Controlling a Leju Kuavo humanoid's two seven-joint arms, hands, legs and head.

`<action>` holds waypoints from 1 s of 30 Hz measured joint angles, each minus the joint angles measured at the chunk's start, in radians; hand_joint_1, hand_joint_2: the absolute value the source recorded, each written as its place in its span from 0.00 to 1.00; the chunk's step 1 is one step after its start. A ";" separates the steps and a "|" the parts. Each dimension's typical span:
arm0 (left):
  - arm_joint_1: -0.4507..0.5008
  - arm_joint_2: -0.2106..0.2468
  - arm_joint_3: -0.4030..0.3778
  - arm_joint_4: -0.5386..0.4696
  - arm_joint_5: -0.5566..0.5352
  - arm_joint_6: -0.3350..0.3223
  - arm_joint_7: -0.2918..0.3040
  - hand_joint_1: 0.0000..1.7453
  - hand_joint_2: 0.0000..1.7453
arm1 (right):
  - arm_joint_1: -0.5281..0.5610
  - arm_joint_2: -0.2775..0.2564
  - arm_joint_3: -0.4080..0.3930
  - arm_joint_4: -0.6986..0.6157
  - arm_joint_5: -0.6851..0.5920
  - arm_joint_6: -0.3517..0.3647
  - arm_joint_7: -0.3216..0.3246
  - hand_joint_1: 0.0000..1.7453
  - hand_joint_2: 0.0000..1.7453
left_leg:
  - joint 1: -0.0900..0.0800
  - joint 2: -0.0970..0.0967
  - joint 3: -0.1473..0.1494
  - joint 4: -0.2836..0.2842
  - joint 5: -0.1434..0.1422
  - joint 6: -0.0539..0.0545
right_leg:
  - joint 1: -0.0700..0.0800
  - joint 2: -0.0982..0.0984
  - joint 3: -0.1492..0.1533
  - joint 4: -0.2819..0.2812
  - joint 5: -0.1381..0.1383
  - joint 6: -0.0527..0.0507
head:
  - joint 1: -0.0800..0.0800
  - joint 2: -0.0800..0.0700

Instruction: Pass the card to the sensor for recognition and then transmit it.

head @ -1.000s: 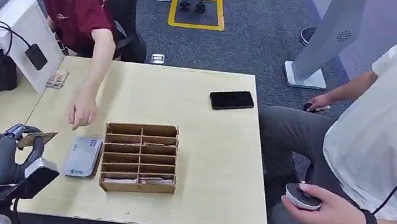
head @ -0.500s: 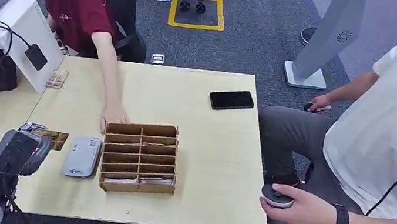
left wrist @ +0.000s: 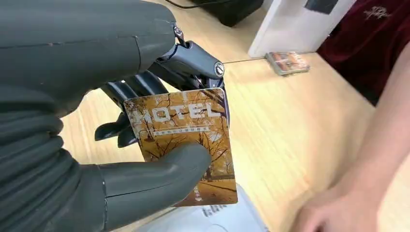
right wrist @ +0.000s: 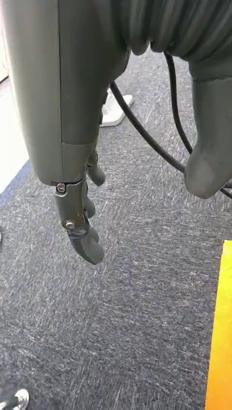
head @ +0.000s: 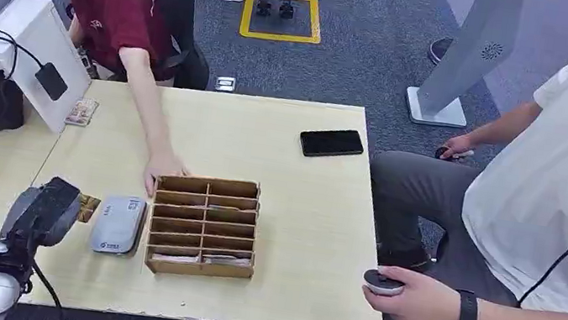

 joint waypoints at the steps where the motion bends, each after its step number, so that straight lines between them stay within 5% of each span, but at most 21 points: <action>1: -0.002 -0.002 0.000 0.015 -0.015 0.003 0.006 1.00 1.00 | -0.001 0.000 0.004 0.000 0.000 0.000 0.002 0.00 1.00 | 0.000 0.000 0.000 0.000 0.000 0.000 | 0.000 0.000 0.000 0.000 0.000 0.000 | 0.000 0.000; 14: -0.006 -0.024 0.000 0.092 -0.119 0.016 0.025 1.00 1.00 | -0.003 0.000 0.028 0.000 0.000 0.000 0.006 0.00 1.00 | 0.000 0.000 0.000 0.000 0.000 0.000 | 0.000 0.000 0.000 0.000 0.000 0.000 | 0.000 0.000; 30: -0.005 -0.048 0.000 0.100 -0.016 -0.023 0.017 1.00 1.00 | -0.003 0.000 0.046 0.001 0.000 -0.004 0.007 0.00 1.00 | 0.000 0.000 0.000 0.000 0.000 0.000 | 0.000 0.000 0.000 0.000 0.000 0.000 | 0.000 0.000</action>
